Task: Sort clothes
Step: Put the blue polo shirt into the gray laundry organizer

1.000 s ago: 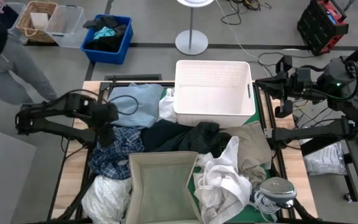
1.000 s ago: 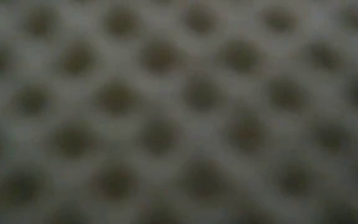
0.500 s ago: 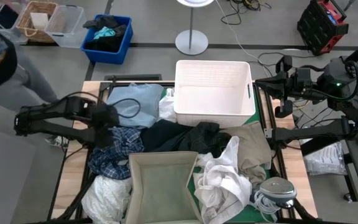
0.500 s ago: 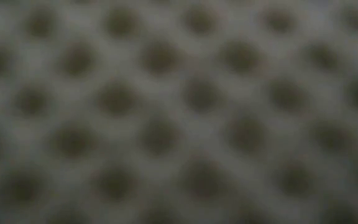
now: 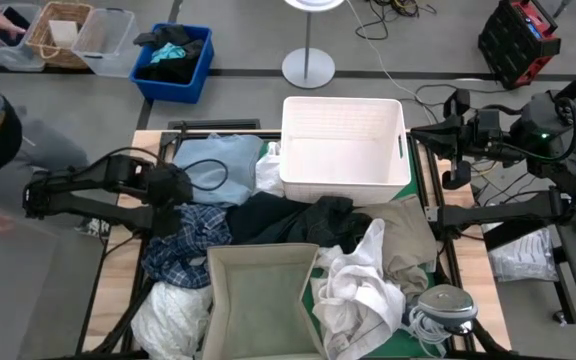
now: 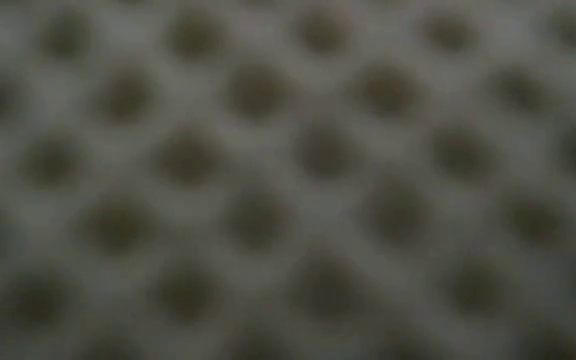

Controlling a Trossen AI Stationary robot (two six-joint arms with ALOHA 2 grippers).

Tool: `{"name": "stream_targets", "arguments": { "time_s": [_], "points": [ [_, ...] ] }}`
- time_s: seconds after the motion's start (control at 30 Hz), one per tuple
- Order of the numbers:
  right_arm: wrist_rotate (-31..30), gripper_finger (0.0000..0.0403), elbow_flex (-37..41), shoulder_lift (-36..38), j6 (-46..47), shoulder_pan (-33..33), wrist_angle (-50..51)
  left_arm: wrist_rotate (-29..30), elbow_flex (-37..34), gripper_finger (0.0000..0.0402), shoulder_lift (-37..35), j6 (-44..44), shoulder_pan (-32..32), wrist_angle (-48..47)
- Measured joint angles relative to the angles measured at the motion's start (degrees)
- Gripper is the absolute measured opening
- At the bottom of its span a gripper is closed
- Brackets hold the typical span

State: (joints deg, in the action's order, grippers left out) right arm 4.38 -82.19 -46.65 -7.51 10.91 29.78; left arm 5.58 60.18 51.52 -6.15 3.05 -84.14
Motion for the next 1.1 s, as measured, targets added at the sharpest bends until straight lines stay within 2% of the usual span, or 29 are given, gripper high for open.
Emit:
{"name": "stream_targets", "arguments": {
  "time_s": [0.13, 0.4, 0.63, 1.1],
  "points": [
    [0.0, 0.0013, 0.0, 0.0, 0.0, 0.0, 0.0, 0.0, 0.0, 0.0238, 0.3, -0.3, 0.0, 0.1],
    [0.0, 0.0013, 0.0, 0.0, 0.0, 0.0, 0.0, -0.1, -0.3, 0.0239, 0.2, -0.6, 0.0, 0.7],
    [0.0, 0.0013, 0.0, 0.0, 0.0, 0.0, 0.0, -1.3, -3.8, 0.0233, 0.2, -3.9, 0.0, 0.8],
    [0.0, 0.0013, 0.0, -1.2, 0.0, 0.0, 0.0, -1.8, -11.1, 0.0233, -0.3, -4.0, 0.0, 4.9]
  ]
}}
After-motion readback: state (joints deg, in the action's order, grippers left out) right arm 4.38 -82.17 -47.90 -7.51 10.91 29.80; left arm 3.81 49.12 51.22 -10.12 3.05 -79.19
